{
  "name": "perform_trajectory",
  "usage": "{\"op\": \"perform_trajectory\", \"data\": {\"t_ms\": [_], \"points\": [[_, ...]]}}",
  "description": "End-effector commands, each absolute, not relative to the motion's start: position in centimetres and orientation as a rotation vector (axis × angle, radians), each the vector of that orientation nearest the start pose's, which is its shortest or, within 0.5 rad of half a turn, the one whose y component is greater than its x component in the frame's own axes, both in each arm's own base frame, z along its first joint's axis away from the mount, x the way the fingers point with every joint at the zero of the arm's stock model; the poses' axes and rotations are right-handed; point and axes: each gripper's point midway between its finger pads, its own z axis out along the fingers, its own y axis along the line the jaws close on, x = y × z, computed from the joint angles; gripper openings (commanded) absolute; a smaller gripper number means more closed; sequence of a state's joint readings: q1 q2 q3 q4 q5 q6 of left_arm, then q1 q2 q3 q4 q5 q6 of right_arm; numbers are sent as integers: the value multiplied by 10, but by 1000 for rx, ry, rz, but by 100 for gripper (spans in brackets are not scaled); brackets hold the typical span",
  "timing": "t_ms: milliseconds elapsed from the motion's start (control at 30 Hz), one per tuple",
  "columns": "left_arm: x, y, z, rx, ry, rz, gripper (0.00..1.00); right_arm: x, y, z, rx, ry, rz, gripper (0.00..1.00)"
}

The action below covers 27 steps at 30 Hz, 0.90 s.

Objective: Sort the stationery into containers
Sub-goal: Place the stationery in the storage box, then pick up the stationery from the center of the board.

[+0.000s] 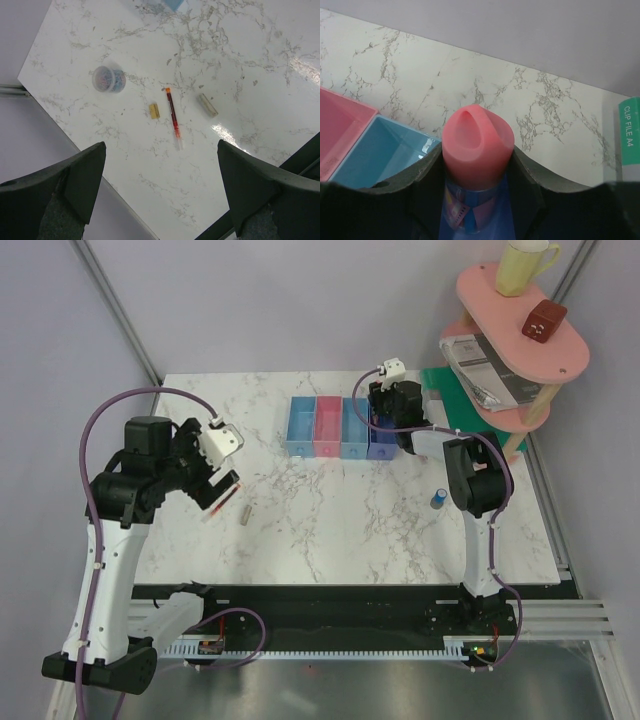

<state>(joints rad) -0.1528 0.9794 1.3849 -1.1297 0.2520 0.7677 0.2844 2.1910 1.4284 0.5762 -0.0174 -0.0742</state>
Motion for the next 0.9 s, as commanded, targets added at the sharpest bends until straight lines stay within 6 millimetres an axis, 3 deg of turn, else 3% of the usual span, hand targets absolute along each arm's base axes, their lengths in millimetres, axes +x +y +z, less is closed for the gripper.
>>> {"op": "perform_trajectory", "data": {"t_ms": [0,167,367,433,533,567,633,667,733,767,833,867], "points": [[237,-59,294,1166,1940,5,100,613,180,158,-299,1603,176,31],[238,-60,294,1170,1930,-1,100,607,179,161,-322,1603,164,65],[236,-63,297,1173,1914,-12,100,598,176,169,-346,1602,144,84],[235,-63,299,1172,1907,-10,100,596,174,175,-352,1600,136,87],[233,-62,305,1167,1887,0,100,587,172,199,-356,1582,134,88],[232,-63,306,1171,1880,1,100,580,173,219,-371,1551,143,88],[231,-64,306,1175,1871,-4,100,572,172,233,-388,1548,148,88],[230,-65,306,1178,1865,-9,100,568,173,254,-393,1521,152,88],[228,-66,305,1179,1857,-20,100,561,171,260,-424,1554,141,88],[226,-68,307,1180,1846,-26,100,557,169,285,-423,1526,136,88],[225,-69,308,1180,1833,-32,100,547,166,288,-470,1564,107,88],[224,-71,309,1182,1818,-38,100,537,163,307,-487,1546,97,88]]}}
